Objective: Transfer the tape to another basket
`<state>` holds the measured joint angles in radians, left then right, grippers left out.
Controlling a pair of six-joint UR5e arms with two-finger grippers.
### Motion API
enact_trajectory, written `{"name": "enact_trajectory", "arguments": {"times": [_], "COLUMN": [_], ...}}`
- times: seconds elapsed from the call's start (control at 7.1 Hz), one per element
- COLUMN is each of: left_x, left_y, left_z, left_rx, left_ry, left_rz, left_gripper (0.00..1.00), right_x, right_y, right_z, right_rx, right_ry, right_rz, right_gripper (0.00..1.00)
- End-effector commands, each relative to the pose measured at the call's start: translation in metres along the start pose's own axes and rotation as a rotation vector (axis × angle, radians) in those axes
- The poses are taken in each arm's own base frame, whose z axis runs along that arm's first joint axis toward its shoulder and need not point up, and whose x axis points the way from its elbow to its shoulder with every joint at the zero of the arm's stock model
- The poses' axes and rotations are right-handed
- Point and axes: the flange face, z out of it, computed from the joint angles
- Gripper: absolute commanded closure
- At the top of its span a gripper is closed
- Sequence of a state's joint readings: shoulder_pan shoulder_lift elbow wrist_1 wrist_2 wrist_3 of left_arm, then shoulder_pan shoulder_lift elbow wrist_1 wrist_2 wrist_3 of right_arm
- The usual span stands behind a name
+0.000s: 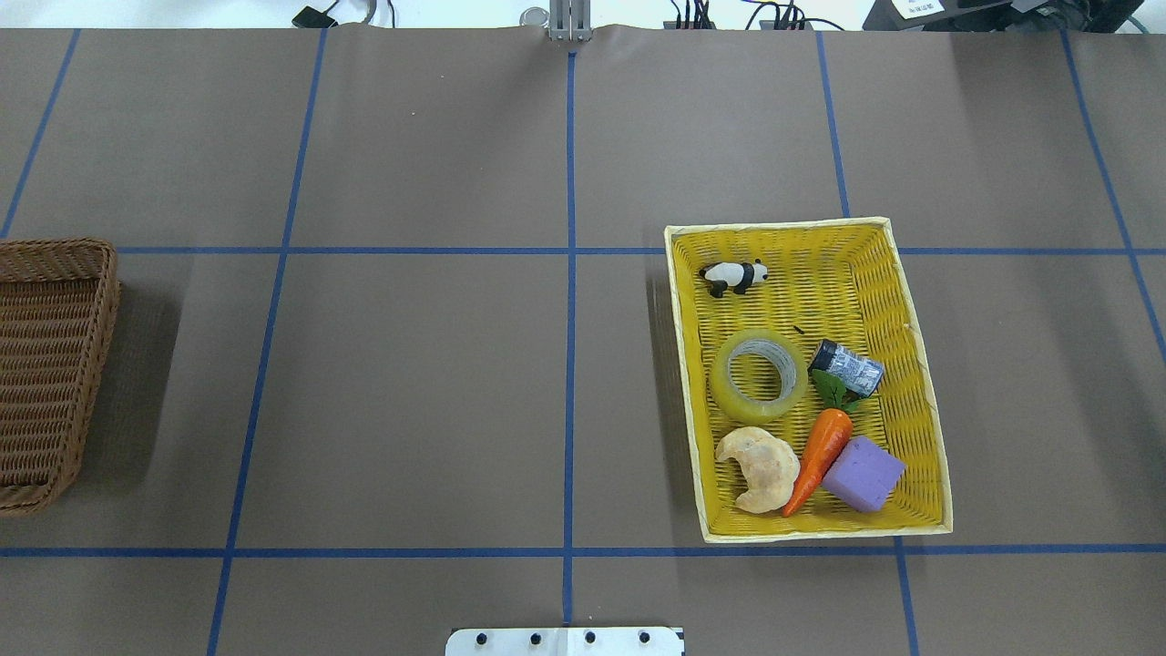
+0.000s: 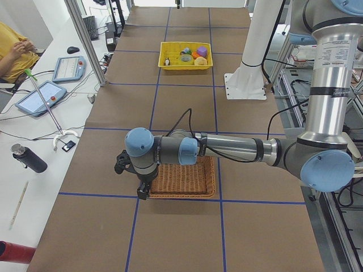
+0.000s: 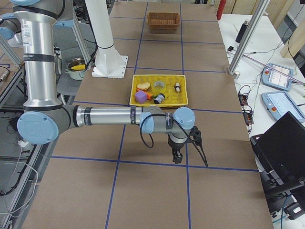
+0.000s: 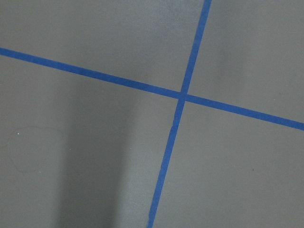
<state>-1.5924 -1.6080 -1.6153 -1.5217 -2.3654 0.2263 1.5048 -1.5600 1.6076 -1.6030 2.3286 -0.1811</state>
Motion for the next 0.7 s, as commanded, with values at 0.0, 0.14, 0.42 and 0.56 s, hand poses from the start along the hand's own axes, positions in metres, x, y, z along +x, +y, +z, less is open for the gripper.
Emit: {"name": "enact_trajectory", "arguments": {"times": [0.0, 0.14, 0.42, 0.56], "left_x": [0.004, 0.004, 0.006, 0.009], "left_y": [-0.002, -0.002, -0.006, -0.009], "left_z": [-0.005, -0.004, -0.008, -0.011], "left_rx": [0.011, 0.008, 0.015, 0.024], "left_ry": [0.004, -0.002, -0.004, -0.004], "left_rz": [0.008, 0.003, 0.007, 0.014], "left_gripper": [0.01, 0.01, 0.01, 0.01], "right_x": [0.000, -0.001, -0.005, -0.014], "right_y": [0.000, -0.002, -0.008, -0.020], "right_z": [-0.001, -0.001, -0.005, -0.018], "right_rx": [0.001, 0.002, 0.010, 0.049], "right_ry": [0.000, 0.000, 0.000, 0.003], "right_rz": [-0.001, -0.002, -0.011, -0.045], "right_gripper": [0.00, 0.00, 0.00, 0.00]}}
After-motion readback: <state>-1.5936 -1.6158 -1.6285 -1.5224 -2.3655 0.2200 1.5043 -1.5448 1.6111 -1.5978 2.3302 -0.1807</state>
